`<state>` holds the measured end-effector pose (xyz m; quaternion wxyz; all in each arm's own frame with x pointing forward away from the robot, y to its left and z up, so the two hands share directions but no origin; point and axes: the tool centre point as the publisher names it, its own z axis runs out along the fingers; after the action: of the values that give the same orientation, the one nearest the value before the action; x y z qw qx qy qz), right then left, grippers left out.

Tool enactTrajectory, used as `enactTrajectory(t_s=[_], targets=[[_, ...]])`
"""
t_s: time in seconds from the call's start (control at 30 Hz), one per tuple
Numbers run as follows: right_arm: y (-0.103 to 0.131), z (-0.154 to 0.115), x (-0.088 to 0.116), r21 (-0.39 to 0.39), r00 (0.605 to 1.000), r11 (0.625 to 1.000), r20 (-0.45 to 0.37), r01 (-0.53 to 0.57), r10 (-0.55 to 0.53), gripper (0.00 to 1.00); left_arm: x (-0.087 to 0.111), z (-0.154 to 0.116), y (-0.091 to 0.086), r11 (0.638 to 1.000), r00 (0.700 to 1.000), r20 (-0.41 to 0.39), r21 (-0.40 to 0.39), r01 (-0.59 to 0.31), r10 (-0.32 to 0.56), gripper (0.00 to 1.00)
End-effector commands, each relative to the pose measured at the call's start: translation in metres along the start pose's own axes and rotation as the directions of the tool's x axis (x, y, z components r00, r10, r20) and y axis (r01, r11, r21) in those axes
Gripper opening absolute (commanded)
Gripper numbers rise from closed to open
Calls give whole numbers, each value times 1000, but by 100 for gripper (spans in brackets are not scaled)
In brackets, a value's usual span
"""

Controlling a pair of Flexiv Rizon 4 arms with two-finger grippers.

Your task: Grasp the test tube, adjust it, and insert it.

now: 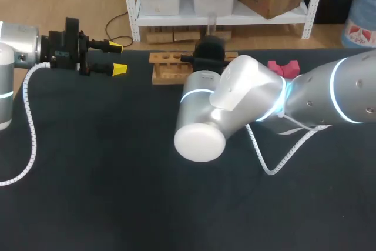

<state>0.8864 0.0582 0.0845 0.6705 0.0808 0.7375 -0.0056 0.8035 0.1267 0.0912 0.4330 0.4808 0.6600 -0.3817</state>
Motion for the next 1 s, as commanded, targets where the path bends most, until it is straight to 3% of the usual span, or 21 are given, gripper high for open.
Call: enactTrajectory(t_s=[0.03,0.13,0.17,0.2,0.23,0.4,0.77,1.0], targets=[[0,-1,0,6,1000,1000,3,-2,2,39,1,0,0,1000,1000,2,-2,-2,2,100],[-1,-1,-2,12,1000,1000,9,-3,3,51,1,0,0,1000,1000,2,-2,-2,2,100],[-1,-1,-3,15,1000,1000,12,-3,3,69,1,0,0,1000,1000,2,-2,-2,2,100],[-1,-2,-4,17,1000,1000,14,-4,3,98,1,0,0,1000,1000,2,-2,-2,2,100],[-1,-2,-6,18,1000,1000,15,-4,4,100,1,0,0,1000,1000,2,-2,-2,2,100],[1,-10,-16,27,1000,999,21,-17,17,100,1,0,0,1000,1000,2,-2,-2,2,100],[-5,-57,-38,-48,988,997,-147,-61,54,100,1,0,0,1000,1000,2,-2,-2,2,100],[-18,-80,-45,-69,984,997,-180,-24,11,100,1,0,0,1000,1000,2,-2,-2,2,100]])
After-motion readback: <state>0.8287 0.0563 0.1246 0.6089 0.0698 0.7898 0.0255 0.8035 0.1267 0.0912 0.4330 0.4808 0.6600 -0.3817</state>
